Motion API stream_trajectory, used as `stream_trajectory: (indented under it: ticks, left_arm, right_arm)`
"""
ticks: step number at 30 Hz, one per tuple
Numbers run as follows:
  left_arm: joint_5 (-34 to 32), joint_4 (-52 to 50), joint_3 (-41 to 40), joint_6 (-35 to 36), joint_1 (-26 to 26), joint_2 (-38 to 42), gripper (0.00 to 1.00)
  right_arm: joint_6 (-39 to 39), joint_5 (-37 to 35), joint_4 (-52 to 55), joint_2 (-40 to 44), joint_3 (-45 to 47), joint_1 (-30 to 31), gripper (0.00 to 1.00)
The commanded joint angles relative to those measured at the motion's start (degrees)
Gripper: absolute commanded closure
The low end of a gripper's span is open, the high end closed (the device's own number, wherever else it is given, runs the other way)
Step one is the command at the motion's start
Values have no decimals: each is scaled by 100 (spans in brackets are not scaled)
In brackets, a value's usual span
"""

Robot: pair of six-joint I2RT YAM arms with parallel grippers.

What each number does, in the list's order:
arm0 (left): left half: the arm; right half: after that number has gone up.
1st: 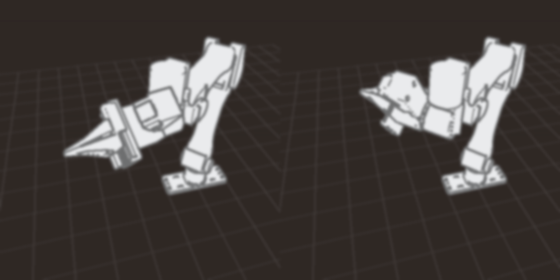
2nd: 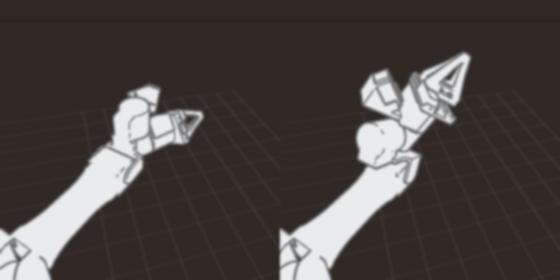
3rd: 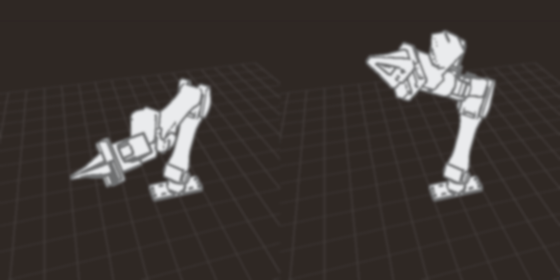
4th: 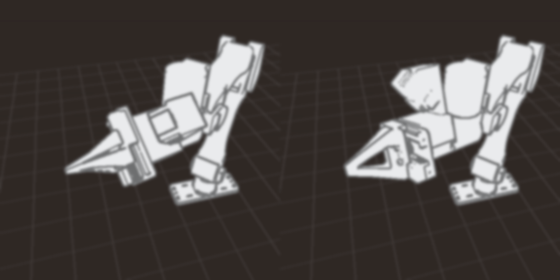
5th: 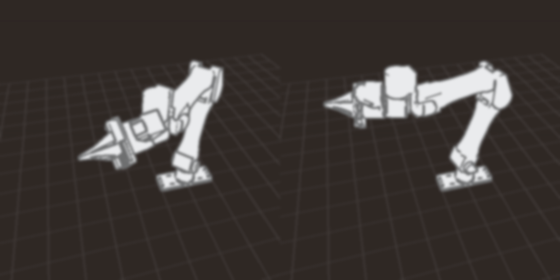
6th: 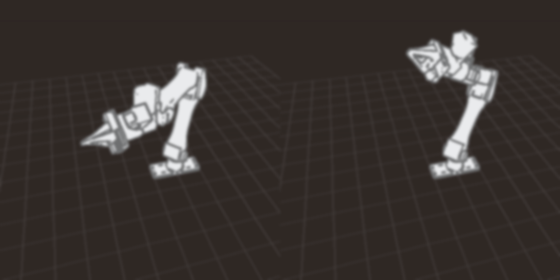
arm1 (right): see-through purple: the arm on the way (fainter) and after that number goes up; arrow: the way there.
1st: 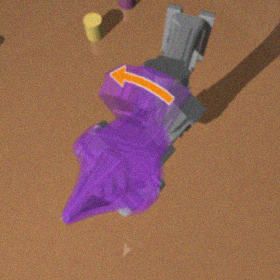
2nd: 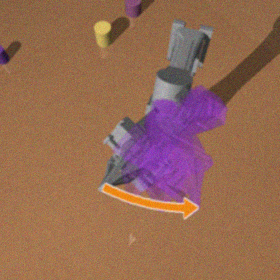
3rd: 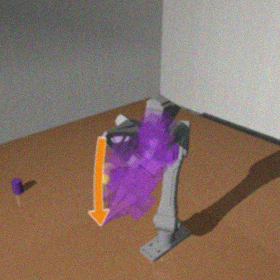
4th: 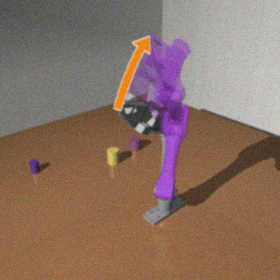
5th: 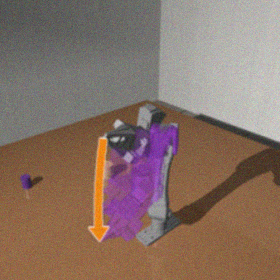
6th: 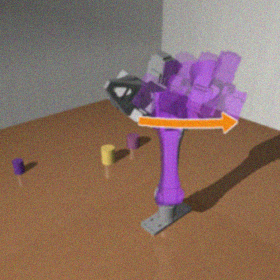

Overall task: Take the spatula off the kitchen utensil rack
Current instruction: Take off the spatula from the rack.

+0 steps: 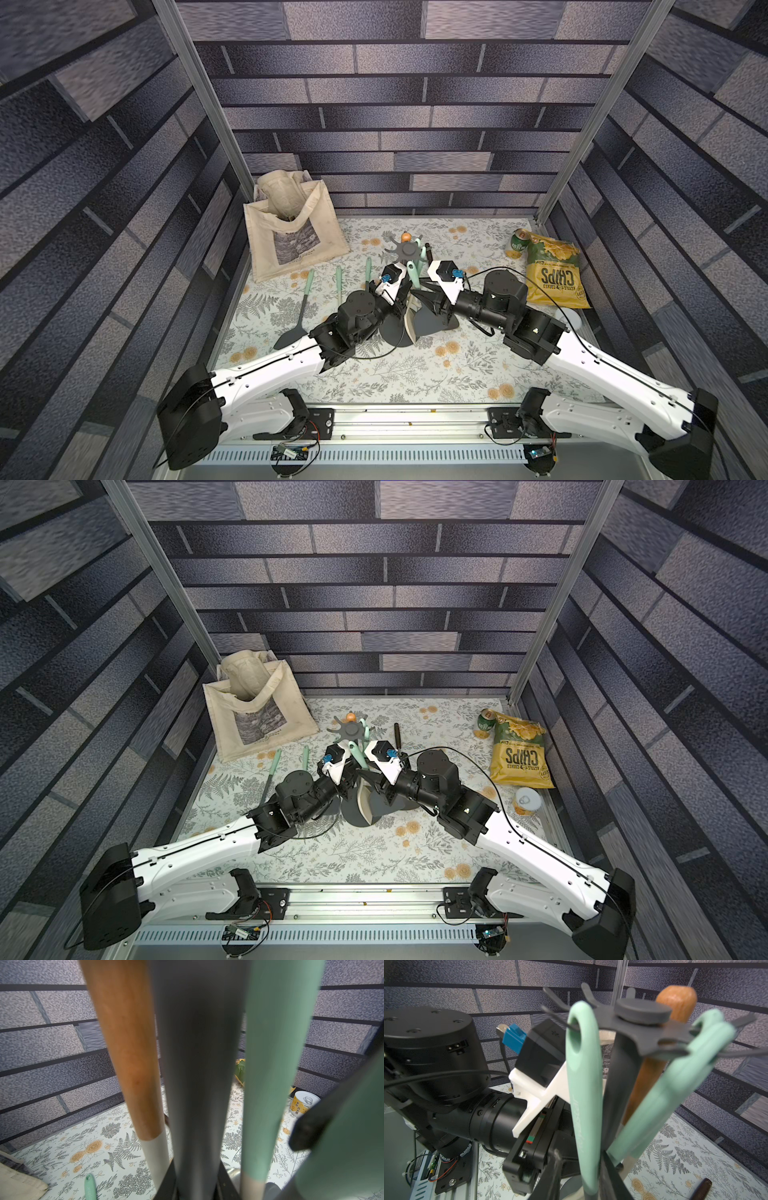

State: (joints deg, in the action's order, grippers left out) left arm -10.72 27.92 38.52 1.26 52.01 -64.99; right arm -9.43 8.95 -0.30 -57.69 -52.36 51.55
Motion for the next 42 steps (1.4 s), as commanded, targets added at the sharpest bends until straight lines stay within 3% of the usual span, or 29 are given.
stream_trajectory:
  ticks: [1, 10, 19, 25, 42]
  left_arm:
    - [-202, -164, 124, 327, -68, -19, 86]
    - [-182, -138, 112, 306, -77, -4, 87]
    - [-153, -112, 76, 257, -86, 33, 87]
    - [-194, -116, 81, 242, -102, 15, 87]
    - [-282, -180, 41, 266, -313, 140, 87]
  right_arm:
    - [-65, -122, -6, -15, -189, 87, 76]
    - [-76, -139, 72, -40, -205, 106, 90]
    - [-32, -32, 4, -154, -219, 103, 88]
    - [19, 122, -2, -109, -240, 110, 100]
    - [627, 885, -133, 403, 126, 109, 100]
